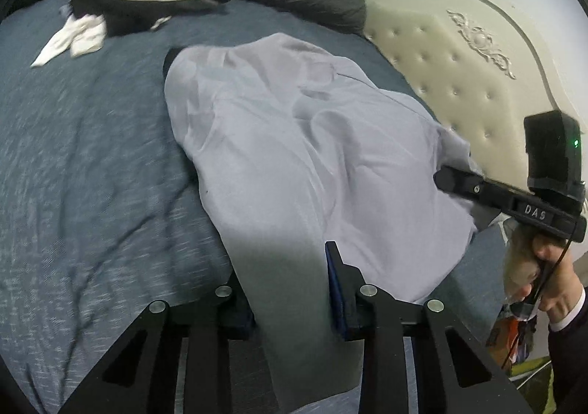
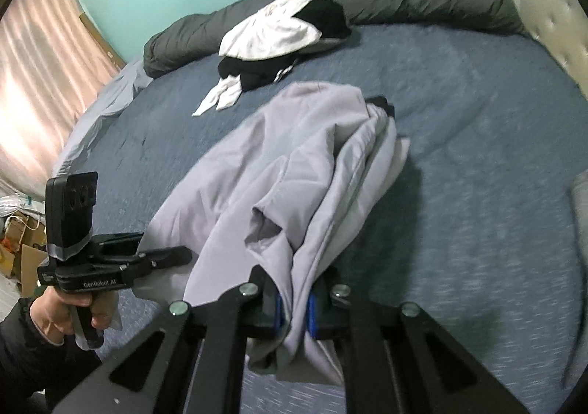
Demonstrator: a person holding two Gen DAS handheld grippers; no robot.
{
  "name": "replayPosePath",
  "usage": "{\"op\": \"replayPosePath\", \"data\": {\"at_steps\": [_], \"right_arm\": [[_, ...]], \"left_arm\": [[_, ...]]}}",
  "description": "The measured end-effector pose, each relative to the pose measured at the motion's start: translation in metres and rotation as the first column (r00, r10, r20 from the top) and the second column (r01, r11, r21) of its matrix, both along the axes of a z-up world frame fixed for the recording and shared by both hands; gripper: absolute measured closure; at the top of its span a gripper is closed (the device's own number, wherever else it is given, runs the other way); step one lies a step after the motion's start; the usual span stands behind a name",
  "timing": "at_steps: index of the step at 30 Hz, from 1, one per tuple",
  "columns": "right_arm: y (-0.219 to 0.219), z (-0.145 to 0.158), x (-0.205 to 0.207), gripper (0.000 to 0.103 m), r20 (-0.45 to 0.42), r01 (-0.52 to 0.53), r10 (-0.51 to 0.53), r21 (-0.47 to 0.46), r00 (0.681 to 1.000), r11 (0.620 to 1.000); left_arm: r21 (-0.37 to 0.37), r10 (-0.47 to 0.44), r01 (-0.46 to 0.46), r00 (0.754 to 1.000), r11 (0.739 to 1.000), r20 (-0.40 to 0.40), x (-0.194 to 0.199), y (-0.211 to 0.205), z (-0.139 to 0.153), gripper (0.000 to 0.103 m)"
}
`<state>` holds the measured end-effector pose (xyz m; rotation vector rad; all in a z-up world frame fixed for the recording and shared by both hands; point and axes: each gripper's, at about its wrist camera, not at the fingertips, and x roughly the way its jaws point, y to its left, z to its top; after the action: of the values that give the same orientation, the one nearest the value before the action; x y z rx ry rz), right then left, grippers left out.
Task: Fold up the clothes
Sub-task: 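Lift the hem end with both tools and fold it toward the collar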
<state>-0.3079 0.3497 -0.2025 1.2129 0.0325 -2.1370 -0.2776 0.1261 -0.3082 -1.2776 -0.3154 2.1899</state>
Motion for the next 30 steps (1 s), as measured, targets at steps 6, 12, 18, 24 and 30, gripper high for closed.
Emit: {"op": "replayPosePath", "data": {"at_steps": [6, 12, 18, 24, 30], "right_arm": [[0.042, 0.047, -0.014, 0.095, -0.07, 0.03, -0.027, 0.03, 0.997, 0.999], [0.103, 0.095, -0.033, 0.095, -0.139, 0.083, -0.075, 0.055, 0.987, 0.995], [0.172, 0.136, -0.052, 0.095, -0.215, 0.154, -0.131, 0.092, 0.968, 0.984], [0.25, 0.15, -0.072, 0.095, -0.252, 0.234, -0.199, 0.117, 0.947, 0.965], [0.334, 0.137, -0.082, 0.095, -0.257, 0.326, -0.288, 0.117, 0.922, 0.938]], "left_arm": [[0.039, -0.038, 0.039, 0.999, 0.998, -0.018, -0.019, 0.065, 0.023, 0.071], [0.069, -0.083, 0.087, 0.995, 0.994, -0.056, -0.036, 0.142, 0.063, 0.071], [0.105, -0.125, 0.137, 0.986, 0.985, -0.111, -0.044, 0.223, 0.102, 0.071], [0.122, -0.163, 0.181, 0.977, 0.976, -0.14, -0.056, 0.314, 0.12, 0.071], [0.121, -0.184, 0.206, 0.968, 0.971, -0.171, -0.06, 0.405, 0.118, 0.072]]}}
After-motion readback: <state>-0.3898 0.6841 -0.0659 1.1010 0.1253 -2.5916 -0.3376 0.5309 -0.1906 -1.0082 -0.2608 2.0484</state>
